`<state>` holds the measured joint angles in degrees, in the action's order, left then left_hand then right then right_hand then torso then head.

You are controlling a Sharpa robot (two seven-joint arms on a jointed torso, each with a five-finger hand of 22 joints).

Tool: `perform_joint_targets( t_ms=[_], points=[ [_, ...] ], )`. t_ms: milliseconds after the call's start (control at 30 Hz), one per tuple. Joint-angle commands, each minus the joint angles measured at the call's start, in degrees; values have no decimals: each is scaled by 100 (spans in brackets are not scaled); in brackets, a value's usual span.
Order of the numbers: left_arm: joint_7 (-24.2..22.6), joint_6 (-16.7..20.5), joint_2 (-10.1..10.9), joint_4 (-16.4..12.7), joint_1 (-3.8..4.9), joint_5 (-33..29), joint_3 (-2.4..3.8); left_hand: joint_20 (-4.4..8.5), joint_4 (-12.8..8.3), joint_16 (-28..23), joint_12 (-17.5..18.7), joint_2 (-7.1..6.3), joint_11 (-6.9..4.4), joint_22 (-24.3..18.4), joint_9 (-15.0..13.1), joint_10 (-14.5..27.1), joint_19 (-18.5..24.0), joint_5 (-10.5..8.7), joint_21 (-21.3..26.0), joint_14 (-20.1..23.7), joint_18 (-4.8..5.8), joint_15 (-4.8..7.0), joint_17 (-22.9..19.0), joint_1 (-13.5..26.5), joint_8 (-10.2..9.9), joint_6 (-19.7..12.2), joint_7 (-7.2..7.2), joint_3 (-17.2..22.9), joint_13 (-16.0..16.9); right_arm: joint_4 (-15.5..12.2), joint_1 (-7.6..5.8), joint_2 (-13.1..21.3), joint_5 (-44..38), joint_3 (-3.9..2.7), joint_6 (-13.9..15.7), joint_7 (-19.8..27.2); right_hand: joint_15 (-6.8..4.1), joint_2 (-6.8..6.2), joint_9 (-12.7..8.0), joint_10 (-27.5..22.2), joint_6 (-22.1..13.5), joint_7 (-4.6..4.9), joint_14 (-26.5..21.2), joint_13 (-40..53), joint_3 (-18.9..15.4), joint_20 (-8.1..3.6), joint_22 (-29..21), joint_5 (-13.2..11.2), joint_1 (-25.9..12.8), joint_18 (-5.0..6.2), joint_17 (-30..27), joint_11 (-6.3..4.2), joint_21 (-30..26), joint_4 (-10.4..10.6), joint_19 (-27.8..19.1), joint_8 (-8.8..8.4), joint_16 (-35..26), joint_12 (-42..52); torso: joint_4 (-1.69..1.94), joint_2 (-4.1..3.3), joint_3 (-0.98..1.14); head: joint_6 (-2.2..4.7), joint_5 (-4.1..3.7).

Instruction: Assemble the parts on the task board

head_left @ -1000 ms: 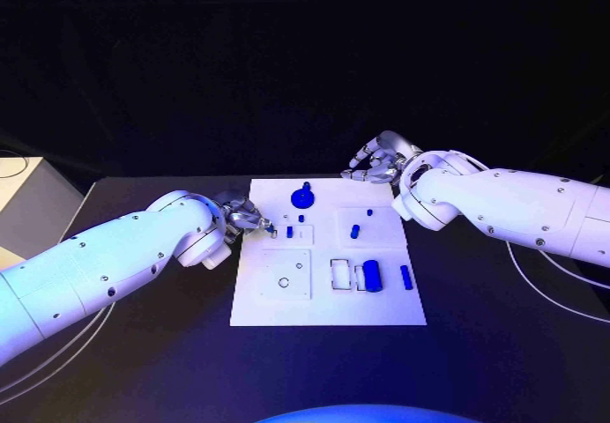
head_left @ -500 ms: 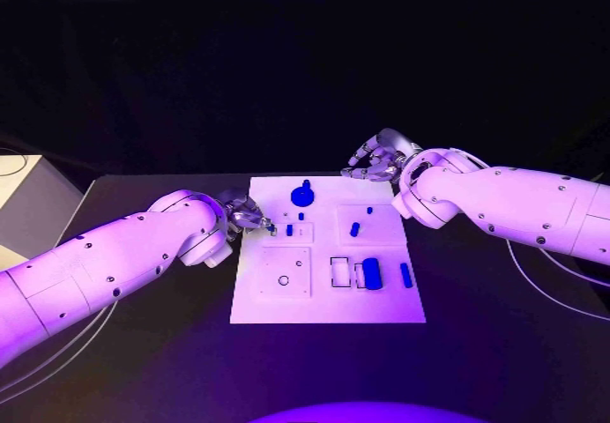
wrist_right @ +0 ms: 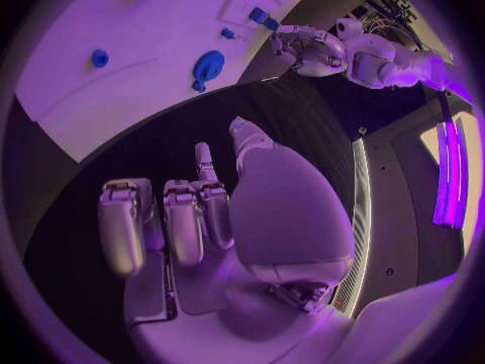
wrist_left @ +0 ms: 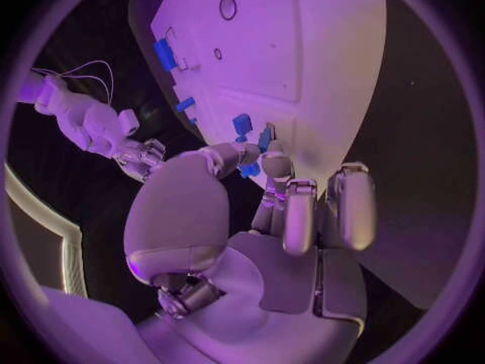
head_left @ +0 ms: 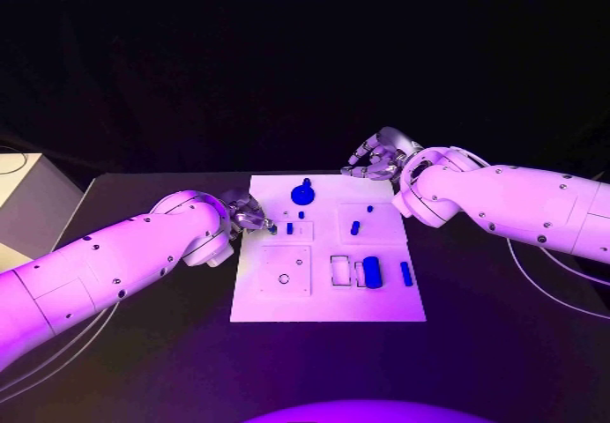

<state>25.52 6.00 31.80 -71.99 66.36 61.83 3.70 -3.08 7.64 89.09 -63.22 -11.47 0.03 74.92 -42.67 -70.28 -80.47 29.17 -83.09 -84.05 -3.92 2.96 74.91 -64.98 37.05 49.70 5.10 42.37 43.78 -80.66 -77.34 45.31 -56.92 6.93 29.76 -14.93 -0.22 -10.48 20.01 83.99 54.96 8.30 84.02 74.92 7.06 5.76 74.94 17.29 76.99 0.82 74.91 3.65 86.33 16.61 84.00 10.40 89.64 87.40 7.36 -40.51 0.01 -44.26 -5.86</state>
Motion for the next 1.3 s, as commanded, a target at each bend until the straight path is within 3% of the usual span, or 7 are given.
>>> perform_joint_targets(
  t_ms=[33,1300],
  points=[
    [-65,-88,-16,-3,-4,166,-3,-6,-1075,30,-2,42,5,233,-4,-30,-33,14,-23,-550,53,33,1375,1,9,96,-40,1052,-8,-10,3,4,-42,0,-72,51,-34,6,7,401,-47,-1,570,1311,-11,-40,1229,24,-55,21,1394,-7,-39,6,426,34,-6,-6,1,2,1,-8,-1],
    [0,-310,-86,72,-10,268,-36,3,-1082,28,48,43,2,189,6,-15,-1,-26,0,-549,42,35,1370,1,-5,102,-44,1063,-71,-17,3,7,-41,0,-73,51,-37,7,29,400,-56,-2,569,1308,-6,-43,1229,28,-58,21,1389,-8,-40,7,426,41,-8,-8,5,-7,-1,-36,-22]
  ],
)
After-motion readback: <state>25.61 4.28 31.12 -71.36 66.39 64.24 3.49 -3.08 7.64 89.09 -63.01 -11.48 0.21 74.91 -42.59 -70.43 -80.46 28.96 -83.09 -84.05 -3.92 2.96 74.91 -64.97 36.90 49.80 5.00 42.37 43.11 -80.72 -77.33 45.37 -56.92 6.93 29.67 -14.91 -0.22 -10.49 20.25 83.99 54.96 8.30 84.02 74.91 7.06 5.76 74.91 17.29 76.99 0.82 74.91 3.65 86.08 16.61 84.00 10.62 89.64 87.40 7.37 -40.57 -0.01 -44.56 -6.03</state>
